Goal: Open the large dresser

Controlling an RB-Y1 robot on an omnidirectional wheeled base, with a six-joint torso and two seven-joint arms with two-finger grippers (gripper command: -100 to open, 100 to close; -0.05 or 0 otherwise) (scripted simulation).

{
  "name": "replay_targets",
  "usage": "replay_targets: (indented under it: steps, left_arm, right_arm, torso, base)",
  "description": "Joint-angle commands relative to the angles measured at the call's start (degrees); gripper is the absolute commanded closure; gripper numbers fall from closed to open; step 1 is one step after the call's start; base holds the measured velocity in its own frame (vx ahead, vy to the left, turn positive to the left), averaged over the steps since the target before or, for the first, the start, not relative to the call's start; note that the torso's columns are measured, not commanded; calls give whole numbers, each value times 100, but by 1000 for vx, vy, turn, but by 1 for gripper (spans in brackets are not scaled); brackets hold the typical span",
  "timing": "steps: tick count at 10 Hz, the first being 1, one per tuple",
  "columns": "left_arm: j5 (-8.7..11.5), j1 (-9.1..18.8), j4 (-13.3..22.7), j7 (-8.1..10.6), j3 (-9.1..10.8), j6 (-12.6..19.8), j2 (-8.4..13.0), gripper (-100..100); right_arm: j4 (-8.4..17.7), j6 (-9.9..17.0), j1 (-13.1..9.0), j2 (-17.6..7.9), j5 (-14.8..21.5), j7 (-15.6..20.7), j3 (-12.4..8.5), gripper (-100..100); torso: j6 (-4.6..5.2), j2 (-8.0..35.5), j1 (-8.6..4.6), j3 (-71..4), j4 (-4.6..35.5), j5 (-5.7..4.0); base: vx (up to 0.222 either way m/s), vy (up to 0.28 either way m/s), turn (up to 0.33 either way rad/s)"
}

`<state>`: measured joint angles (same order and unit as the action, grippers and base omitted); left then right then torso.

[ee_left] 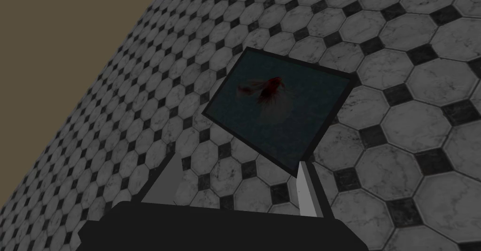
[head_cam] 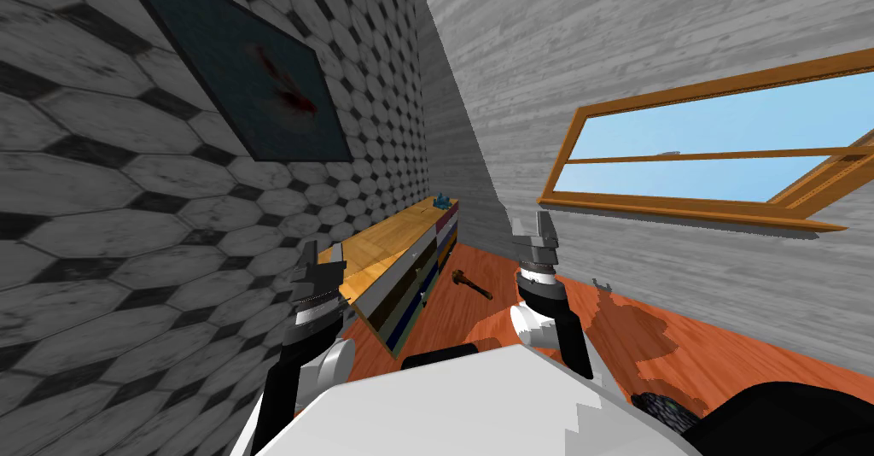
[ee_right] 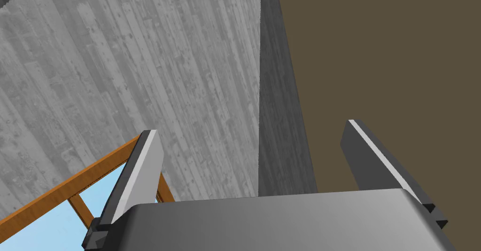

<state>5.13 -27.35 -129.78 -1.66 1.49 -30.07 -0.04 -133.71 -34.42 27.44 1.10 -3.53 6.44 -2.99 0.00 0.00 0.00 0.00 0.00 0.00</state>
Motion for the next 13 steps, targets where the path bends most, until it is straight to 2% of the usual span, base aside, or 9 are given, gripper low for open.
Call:
replay_targets:
  steps: [1, 9, 10, 11, 13]
  left_arm:
    - [0, 0, 0, 0, 0, 0, 0, 0]
    - [0, 0, -2, 0, 0, -1, 0, 0]
    - [14, 11, 47, 7, 16, 14, 210, -100]
    - [29, 22, 96, 13, 32, 28, 347, -100]
    - [71, 53, 236, 33, 79, 70, 580, -100]
  right_arm:
    - [0, 0, 0, 0, 0, 0, 0, 0]
    - [-2, 0, 0, 0, 0, 0, 0, 0]
    - [-2, -1, 0, 0, 0, 0, 0, 0]
    - [0, 0, 1, 0, 0, 0, 0, 0]
    - [1, 0, 1, 1, 0, 0, 0, 0]
  torso:
    - [0, 232, 0, -467, 235, 0]
    - [0, 3539, 0, -7073, 3537, 0]
    - [0, 3962, 0, -7919, 3960, 0]
    - [0, 4150, -3, -8316, 4148, 0]
    - [0, 4213, -8, -8457, 4219, -2]
  base:
    - [0, 0, 0]
    - [0, 0, 0]
    - [22, -13, 16]
    - [34, -34, 27]
    - [51, -58, 41]
